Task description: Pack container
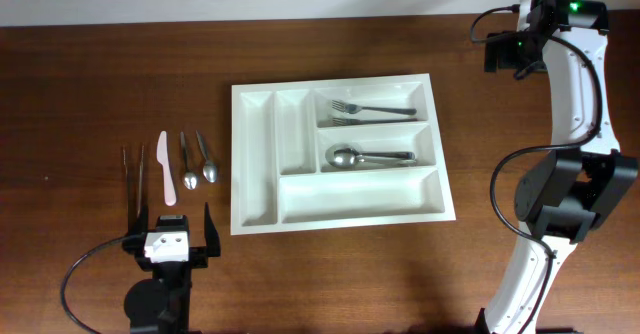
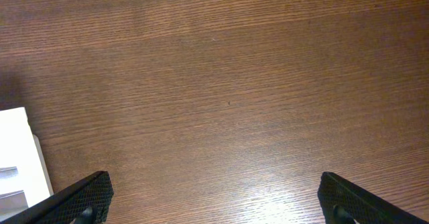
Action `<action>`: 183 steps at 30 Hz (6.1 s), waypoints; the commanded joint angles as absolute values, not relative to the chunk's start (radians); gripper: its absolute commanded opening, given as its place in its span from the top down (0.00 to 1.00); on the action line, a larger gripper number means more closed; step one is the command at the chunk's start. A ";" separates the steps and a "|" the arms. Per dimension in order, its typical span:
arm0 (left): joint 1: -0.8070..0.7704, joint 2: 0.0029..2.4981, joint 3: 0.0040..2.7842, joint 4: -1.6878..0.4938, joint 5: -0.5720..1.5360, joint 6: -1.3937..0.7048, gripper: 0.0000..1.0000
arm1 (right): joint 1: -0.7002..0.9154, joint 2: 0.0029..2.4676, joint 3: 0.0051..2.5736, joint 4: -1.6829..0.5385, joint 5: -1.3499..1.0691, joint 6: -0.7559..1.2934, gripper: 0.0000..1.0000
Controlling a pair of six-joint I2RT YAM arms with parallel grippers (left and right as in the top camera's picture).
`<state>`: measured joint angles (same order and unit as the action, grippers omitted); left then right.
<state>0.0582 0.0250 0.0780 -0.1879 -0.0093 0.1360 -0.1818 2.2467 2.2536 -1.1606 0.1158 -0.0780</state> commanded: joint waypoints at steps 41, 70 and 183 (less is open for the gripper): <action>0.053 1.311 1.067 -0.773 -0.001 0.152 0.02 | -0.178 2.213 2.270 -1.164 0.128 -0.062 0.01; 0.084 1.694 1.067 -0.553 -0.087 0.015 0.38 | -0.178 2.213 2.270 -1.164 0.128 -0.062 0.01; -0.244 1.950 1.774 -0.933 0.091 -0.277 0.45 | -0.178 2.213 2.270 -1.164 0.128 -0.062 0.01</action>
